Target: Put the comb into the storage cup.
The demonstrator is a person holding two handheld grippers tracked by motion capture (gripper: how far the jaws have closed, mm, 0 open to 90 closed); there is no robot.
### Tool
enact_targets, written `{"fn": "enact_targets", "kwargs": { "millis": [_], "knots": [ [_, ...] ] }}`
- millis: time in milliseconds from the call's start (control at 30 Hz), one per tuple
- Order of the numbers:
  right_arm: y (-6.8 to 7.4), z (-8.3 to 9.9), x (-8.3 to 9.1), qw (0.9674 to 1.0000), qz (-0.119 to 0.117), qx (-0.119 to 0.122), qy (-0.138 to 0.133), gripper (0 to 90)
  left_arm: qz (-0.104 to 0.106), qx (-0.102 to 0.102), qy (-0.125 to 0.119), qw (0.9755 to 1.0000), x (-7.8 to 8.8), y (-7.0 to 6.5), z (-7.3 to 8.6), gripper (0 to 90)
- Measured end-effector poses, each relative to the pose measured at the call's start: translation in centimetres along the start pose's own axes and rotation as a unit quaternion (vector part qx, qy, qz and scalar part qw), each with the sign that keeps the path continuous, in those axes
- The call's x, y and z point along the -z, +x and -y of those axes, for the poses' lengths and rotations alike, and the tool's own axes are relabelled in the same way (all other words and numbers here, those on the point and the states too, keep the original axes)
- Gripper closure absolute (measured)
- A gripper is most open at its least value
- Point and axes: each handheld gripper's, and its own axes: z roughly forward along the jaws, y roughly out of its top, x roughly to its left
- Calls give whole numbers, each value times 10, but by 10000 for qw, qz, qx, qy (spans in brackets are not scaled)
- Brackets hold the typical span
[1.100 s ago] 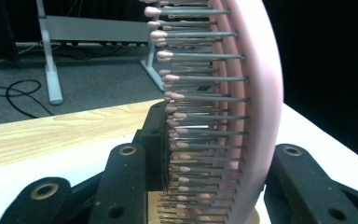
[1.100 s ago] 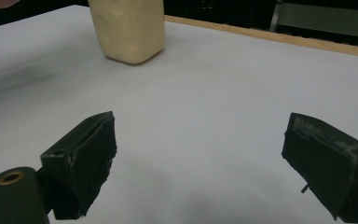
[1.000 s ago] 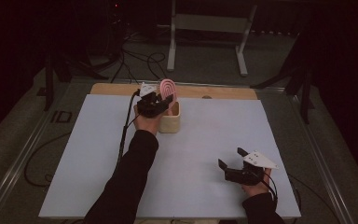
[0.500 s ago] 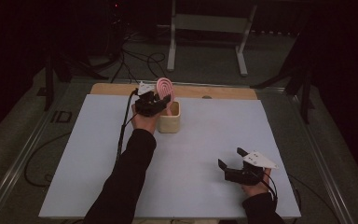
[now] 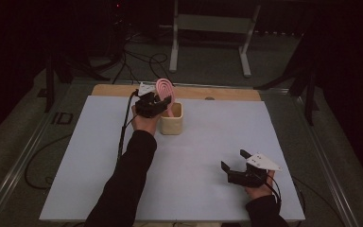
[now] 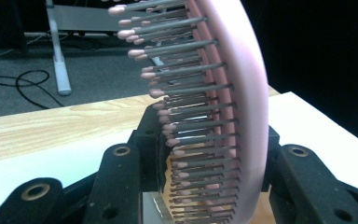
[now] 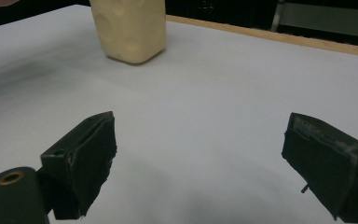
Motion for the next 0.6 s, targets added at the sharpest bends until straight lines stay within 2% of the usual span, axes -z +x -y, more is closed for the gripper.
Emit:
{"fn": "enact_targets", "kwargs": {
  "millis": [600],
  "knots": [
    [0, 0, 0, 10000, -27, 7, -3, 96, -51, 11, 8, 10000, -1, 1, 0, 591]
  ]
}}
